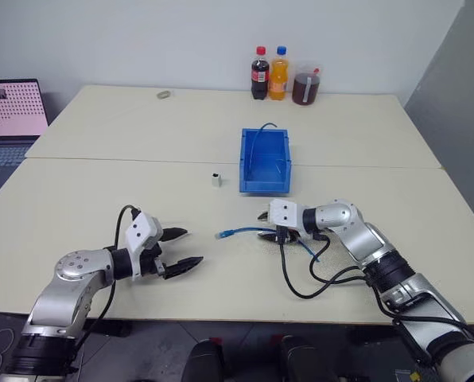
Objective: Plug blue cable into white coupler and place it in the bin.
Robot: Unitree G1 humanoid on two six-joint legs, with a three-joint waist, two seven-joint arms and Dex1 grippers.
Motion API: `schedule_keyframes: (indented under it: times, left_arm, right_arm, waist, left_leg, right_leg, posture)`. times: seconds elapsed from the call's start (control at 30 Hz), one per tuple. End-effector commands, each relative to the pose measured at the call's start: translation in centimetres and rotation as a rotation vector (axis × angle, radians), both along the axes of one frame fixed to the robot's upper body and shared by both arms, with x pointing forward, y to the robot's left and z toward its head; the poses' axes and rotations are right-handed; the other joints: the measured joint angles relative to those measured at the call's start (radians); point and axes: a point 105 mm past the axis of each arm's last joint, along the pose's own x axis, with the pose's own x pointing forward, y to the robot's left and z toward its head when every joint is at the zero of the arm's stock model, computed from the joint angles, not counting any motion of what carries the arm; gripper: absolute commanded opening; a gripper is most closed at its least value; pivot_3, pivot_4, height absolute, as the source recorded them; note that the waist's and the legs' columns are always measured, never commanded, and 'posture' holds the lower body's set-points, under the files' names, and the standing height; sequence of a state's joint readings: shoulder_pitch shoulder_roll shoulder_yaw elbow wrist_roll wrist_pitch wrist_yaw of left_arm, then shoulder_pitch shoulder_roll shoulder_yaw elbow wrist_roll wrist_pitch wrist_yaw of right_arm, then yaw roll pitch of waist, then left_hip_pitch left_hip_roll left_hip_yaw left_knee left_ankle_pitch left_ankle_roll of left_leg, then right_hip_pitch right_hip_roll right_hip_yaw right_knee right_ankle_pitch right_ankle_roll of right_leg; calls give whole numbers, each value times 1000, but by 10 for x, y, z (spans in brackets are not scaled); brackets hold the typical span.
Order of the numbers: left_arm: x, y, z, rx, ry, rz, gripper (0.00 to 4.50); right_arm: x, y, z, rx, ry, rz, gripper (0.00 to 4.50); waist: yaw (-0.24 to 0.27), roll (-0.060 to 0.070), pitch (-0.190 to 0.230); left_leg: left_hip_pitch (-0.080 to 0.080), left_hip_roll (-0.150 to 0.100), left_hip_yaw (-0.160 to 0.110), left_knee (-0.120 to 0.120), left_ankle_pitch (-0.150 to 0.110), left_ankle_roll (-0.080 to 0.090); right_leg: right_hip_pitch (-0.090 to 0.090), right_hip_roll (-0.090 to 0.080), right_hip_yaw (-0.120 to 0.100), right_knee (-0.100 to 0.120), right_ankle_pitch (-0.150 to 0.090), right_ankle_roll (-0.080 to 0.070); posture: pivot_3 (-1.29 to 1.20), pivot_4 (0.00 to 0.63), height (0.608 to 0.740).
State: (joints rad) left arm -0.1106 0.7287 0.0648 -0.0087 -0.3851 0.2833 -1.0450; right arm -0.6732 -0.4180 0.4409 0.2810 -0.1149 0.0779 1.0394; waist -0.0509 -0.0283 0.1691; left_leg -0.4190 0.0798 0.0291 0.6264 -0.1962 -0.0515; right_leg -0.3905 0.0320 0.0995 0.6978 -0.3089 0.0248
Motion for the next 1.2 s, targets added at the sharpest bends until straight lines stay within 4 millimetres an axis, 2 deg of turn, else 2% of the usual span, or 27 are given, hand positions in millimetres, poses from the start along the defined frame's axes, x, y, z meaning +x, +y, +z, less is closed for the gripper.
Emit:
schedule_keyframes:
  times: [0.03,0.17,0.47,0.67,0.87,0.97,1.1,1.2]
  left_arm:
    - [11,-11,5,7,-40,-41,4500]
    - [21,-21,-2,47,-38,-74,4500]
    - [43,-44,-23,137,-31,-150,4500]
    - [43,-61,-32,168,-6,-244,4500]
    - [38,-61,-40,202,36,-287,3438]
    - [38,-59,-43,213,41,-286,2600]
    - [37,-57,-45,229,40,-284,1816]
    - [37,-57,-45,228,35,-281,979]
  right_arm:
    - [-24,-1,28,115,94,35,3542]
    - [-42,-7,40,181,160,4,4382]
    - [-68,-17,39,244,193,-117,4382]
    - [-74,-16,39,264,201,-156,4382]
    - [-73,-16,44,279,182,-178,4413]
    - [-72,-17,46,287,172,-185,4413]
    - [-70,-17,52,319,134,-192,4413]
    - [-67,-17,57,345,102,-194,4413]
  waist:
    - [6,0,0]
    - [13,0,0]
    - [23,0,0]
    - [23,-1,-1]
    - [22,-1,-1]
    - [22,-1,-1]
    - [22,-1,-1]
    - [22,-1,-1]
  left_leg:
    - [0,0,0,0,0,0]
    - [-1,0,-1,0,0,0]
    - [-1,-1,-1,1,0,0]
    - [0,-1,-1,2,0,0]
    - [0,-1,-1,2,0,0]
    - [0,-1,-1,2,0,0]
    - [1,-1,-1,2,0,0]
    - [1,-1,-1,2,0,0]
  right_leg:
    - [0,0,0,0,0,0]
    - [0,0,-1,0,0,0]
    - [1,1,-1,0,-2,4]
    - [2,0,0,0,-1,7]
    - [2,0,0,-1,-1,7]
    - [2,0,0,-1,-1,7]
    - [2,0,0,0,-1,7]
    - [2,0,0,0,-1,8]
  posture:
    - [0,150,740]
    - [0,150,740]
    - [0,150,740]
    - [0,150,740]
    - [0,150,740]
    - [0,150,740]
    - [0,150,740]
    - [0,150,740]
